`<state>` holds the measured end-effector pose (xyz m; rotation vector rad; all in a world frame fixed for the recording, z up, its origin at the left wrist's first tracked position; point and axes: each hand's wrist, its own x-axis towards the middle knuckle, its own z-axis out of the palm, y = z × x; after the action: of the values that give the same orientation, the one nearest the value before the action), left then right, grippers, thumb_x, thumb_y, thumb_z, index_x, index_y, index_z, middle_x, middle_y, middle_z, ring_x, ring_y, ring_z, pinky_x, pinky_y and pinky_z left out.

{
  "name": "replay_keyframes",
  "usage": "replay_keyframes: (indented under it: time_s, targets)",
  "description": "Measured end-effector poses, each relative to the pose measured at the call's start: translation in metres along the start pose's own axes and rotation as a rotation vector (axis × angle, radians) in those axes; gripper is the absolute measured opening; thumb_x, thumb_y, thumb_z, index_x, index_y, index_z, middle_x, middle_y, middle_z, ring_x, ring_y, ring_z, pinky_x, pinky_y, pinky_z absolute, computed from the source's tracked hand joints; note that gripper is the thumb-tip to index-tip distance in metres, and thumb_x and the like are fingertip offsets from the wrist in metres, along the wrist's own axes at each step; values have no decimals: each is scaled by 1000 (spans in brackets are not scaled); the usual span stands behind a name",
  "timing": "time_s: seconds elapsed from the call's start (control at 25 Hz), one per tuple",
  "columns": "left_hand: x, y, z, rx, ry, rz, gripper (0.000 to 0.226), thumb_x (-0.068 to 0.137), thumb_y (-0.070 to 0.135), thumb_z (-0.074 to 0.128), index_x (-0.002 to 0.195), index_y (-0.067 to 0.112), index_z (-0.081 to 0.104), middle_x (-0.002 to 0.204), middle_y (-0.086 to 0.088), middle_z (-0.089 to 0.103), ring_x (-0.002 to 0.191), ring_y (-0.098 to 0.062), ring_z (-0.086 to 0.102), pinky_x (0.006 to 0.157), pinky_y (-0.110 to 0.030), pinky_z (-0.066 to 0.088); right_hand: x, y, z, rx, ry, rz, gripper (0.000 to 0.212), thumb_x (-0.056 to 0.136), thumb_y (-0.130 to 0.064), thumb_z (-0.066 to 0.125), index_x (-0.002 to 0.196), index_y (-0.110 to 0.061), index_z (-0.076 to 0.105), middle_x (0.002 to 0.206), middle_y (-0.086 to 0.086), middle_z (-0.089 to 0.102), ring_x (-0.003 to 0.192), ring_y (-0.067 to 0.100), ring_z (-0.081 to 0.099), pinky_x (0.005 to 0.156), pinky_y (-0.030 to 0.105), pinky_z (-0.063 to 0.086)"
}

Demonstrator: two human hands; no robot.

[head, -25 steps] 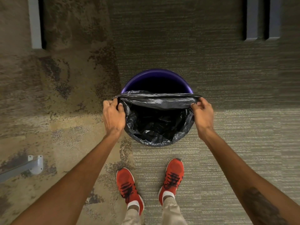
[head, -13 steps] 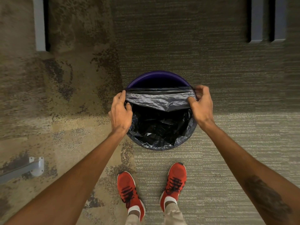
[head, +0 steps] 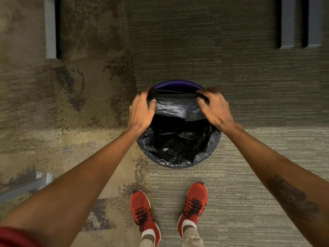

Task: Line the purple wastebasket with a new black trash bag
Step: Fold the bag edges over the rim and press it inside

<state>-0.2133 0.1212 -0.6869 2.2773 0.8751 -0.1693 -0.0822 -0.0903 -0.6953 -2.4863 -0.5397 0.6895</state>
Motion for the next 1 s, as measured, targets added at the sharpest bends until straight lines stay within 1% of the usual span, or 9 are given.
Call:
replay_keyframes:
  time_s: [0.16, 0.24, 0.32, 0.48, 0.6, 0.72, 0.8, 0.88, 1.0]
  targets:
    - [21, 10, -7, 76, -95, 133, 48, 105, 19, 42, 152, 28, 39, 135, -19, 63, 121, -39, 61, 99, -43, 49, 5, -7, -4, -99, 47, -44, 40, 98, -50, 40, 121, -32, 67, 126, 8, 62, 106, 42, 64, 88, 45, 50]
    - [28, 14, -11, 115, -105, 154, 52, 103, 7, 39, 149, 31, 44, 132, -17, 66, 114, -38, 66, 98, -44, 51, 8, -9, -6, -153, 50, -23, 45, 98, -55, 35, 118, -31, 68, 120, 14, 66, 101, 47, 64, 84, 47, 50]
    - [31, 16, -14, 167, -117, 174, 59, 99, -3, 39, 146, 31, 48, 128, -18, 68, 112, -38, 68, 100, -47, 53, 16, -10, -10, -237, -1, -36, 42, 100, -48, 36, 119, -27, 67, 116, 21, 67, 100, 50, 64, 83, 48, 49]
    - [31, 19, -13, 139, -70, 174, 39, 101, 10, 50, 136, 25, 56, 121, -15, 73, 109, -37, 69, 94, -43, 55, 27, -9, -16, -332, -108, -113, 29, 98, -27, 48, 120, -21, 65, 115, 20, 66, 100, 46, 65, 83, 46, 51]
    - [33, 17, -4, 36, 36, 71, 26, 97, 15, 61, 122, 17, 63, 118, -8, 74, 111, -28, 69, 91, -33, 50, 33, -10, -15, -190, -15, -128, 22, 96, -23, 52, 111, -17, 68, 113, 17, 66, 98, 42, 65, 80, 42, 52]
    - [39, 17, 4, -55, 141, -6, 16, 94, 16, 65, 109, 12, 70, 111, -6, 76, 105, -24, 70, 78, -25, 44, 45, -12, -13, 70, 38, -49, 18, 96, -19, 59, 106, -10, 72, 114, 15, 67, 104, 33, 62, 83, 32, 46]
    - [45, 14, 6, -85, 167, -16, 15, 94, 14, 64, 106, 9, 70, 106, -7, 76, 101, -23, 70, 73, -23, 42, 49, -11, -11, 188, 42, 2, 17, 94, -20, 63, 103, -10, 73, 110, 10, 72, 100, 25, 65, 78, 26, 44]
    - [52, 11, 6, -116, 158, -10, 13, 95, 12, 63, 104, 5, 69, 103, -9, 76, 99, -23, 70, 76, -27, 49, 50, -9, -11, 333, 43, 56, 17, 92, -19, 68, 104, -9, 75, 105, 7, 75, 94, 17, 66, 74, 17, 45]
    - [65, 9, 4, -208, 99, -25, 11, 95, 7, 63, 101, 0, 69, 104, -14, 75, 99, -27, 70, 81, -28, 51, 51, -8, -11, 528, 42, 131, 20, 90, -15, 71, 105, -3, 76, 103, 10, 75, 90, 13, 65, 78, 19, 46]
